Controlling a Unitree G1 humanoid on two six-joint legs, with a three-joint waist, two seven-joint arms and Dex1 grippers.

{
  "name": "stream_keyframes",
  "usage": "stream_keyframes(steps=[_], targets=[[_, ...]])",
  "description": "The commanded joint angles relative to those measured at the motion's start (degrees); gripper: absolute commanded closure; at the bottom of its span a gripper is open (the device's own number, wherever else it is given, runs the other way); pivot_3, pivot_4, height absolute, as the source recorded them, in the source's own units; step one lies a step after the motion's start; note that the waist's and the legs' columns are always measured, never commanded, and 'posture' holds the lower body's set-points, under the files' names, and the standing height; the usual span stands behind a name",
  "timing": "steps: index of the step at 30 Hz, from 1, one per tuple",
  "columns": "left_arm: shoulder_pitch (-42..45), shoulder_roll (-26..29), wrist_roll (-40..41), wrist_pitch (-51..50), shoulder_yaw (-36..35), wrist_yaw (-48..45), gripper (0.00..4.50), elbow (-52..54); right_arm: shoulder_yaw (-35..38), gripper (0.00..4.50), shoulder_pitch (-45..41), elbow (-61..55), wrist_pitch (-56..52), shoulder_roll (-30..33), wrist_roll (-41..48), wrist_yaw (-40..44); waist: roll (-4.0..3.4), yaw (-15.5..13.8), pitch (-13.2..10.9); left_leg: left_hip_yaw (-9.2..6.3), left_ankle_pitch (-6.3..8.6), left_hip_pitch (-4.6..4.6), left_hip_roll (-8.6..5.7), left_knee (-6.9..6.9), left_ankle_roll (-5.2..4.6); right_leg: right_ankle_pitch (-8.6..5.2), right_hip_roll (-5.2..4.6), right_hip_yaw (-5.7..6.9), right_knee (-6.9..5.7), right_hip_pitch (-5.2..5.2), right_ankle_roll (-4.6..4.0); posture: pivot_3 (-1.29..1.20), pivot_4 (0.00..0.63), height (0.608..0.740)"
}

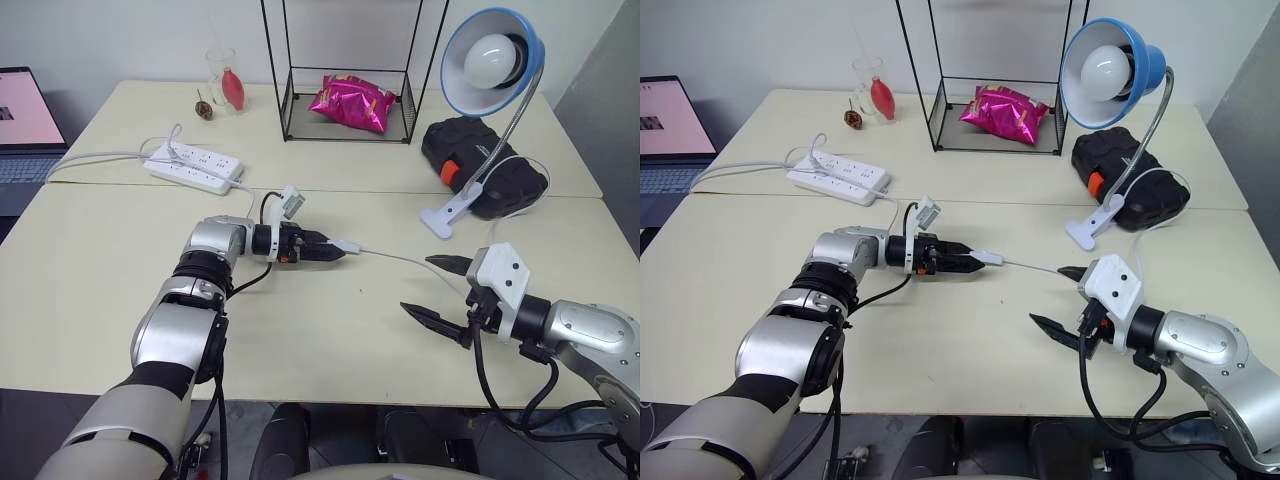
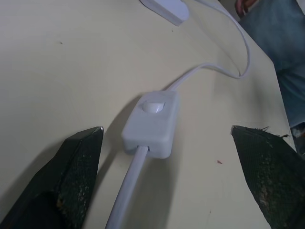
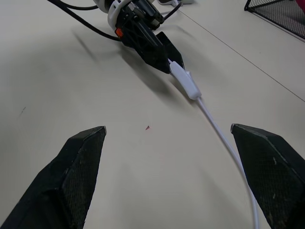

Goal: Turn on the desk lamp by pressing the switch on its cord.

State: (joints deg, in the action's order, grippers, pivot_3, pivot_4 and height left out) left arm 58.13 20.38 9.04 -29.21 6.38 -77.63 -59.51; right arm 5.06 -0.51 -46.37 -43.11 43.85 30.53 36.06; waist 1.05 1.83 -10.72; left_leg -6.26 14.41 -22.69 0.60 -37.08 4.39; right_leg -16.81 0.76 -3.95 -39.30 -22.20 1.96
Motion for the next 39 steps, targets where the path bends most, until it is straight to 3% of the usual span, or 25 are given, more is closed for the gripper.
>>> stream_keyframes(steps=[1, 15, 22, 33, 39], targets=[[0.0, -0.5, -1.5, 0.3, 0.6, -0.1, 0.62, -1.6, 1.2, 0.00, 0.4, -2.1, 0.6, 0.3, 0.3, -0.4, 0.00, 0.0, 0.0, 0.00, 0.00, 0.01, 0.00, 0.00, 0.00, 0.00, 0.00, 0.00, 0.00, 0.00, 0.00, 0.00, 0.150, 0.740], [-1.2, -0.5, -2.3, 4.4, -0.4, 0.7, 3.46, -1.1, 0.5, 0.00, 1.1, -1.7, 1.7, 0.3, -0.4, 0.0, 0.00, 0.0, 0.0, 0.00, 0.00, 0.04, 0.00, -0.01, 0.00, 0.00, 0.01, -0.01, -0.12, -0.02, 0.00, 0.00, 0.150, 0.740], [-3.7, 0.5, -2.7, 10.8, -1.2, 2.4, 3.47, 2.3, -0.1, 0.00, 1.3, -1.4, 2.3, 0.4, -0.9, 0.2, 0.00, 0.0, 0.0, 0.01, -0.01, 0.09, 0.01, -0.01, -0.01, 0.00, 0.01, -0.03, -0.18, -0.01, 0.00, 0.00, 0.150, 0.740], [-15.3, 1.1, -6.4, 38.4, 0.2, 11.3, 3.47, 19.7, -0.3, 0.00, 2.2, -1.0, 2.5, -0.6, -0.6, 0.1, 0.00, -0.1, 0.0, 0.02, -0.01, 0.14, 0.05, -0.02, -0.01, 0.00, 0.00, -0.07, -0.25, -0.01, -0.01, 0.00, 0.150, 0.740], [-20.2, 0.2, -4.4, 43.5, -0.5, 14.5, 3.47, 30.5, 3.9, 0.00, 2.4, -2.1, -5.0, -6.4, 10.1, -4.8, 0.00, -0.1, 0.0, 0.02, -0.01, 0.12, 0.04, -0.02, -0.01, 0.01, -0.01, -0.07, -0.24, 0.00, -0.02, 0.00, 0.150, 0.740]])
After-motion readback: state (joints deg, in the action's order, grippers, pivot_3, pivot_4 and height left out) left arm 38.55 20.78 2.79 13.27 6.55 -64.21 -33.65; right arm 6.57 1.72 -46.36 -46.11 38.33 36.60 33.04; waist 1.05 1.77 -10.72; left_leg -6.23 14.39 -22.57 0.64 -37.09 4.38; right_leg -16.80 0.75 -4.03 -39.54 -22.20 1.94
